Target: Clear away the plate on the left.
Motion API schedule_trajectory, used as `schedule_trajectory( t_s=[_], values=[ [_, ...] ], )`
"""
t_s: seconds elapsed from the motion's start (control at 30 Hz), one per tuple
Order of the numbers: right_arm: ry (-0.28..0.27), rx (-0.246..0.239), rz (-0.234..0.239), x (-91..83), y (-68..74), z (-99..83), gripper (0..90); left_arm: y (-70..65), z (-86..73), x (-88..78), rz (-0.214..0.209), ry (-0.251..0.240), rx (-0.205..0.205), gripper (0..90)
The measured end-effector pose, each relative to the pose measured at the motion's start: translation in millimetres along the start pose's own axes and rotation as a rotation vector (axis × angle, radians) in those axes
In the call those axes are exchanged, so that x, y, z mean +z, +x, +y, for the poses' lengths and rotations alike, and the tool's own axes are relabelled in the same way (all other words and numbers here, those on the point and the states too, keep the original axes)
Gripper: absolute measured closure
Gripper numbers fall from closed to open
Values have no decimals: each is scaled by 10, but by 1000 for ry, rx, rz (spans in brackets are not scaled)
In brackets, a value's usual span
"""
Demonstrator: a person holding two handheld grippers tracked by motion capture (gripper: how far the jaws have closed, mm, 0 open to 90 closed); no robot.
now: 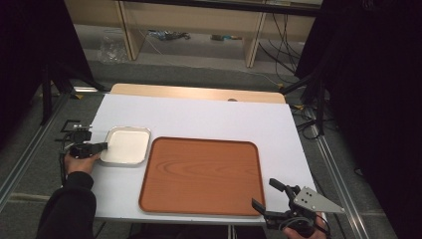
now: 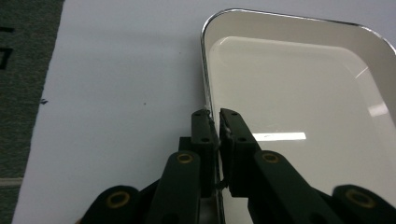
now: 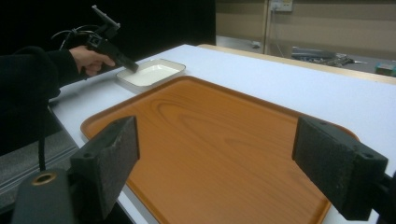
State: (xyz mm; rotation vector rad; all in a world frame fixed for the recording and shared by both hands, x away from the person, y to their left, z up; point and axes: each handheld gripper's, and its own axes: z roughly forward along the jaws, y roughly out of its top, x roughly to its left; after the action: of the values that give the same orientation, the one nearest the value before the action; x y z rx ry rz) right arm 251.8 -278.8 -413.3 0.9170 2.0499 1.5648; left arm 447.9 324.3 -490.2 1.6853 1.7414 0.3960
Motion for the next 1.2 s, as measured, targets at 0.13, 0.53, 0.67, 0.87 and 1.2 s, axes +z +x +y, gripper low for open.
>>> schedule_trajectory(
  t_s=[0.13,0.53,0.67,0.87,1.2],
  values=[
    [-6,1,4,3,4,-1,159,12,-4,-5,-16,-5,-20,857],
    [-23,7,12,1,4,-2,159,59,16,-116,-61,-100,-58,886],
    [-15,-1,-1,-9,1,1,159,87,14,-139,-63,-105,-76,886],
    [-34,30,24,15,20,-7,159,183,33,-222,-72,-142,-102,886],
    [-21,6,5,-3,6,-1,159,203,62,-302,-128,-181,-144,886]
  ],
)
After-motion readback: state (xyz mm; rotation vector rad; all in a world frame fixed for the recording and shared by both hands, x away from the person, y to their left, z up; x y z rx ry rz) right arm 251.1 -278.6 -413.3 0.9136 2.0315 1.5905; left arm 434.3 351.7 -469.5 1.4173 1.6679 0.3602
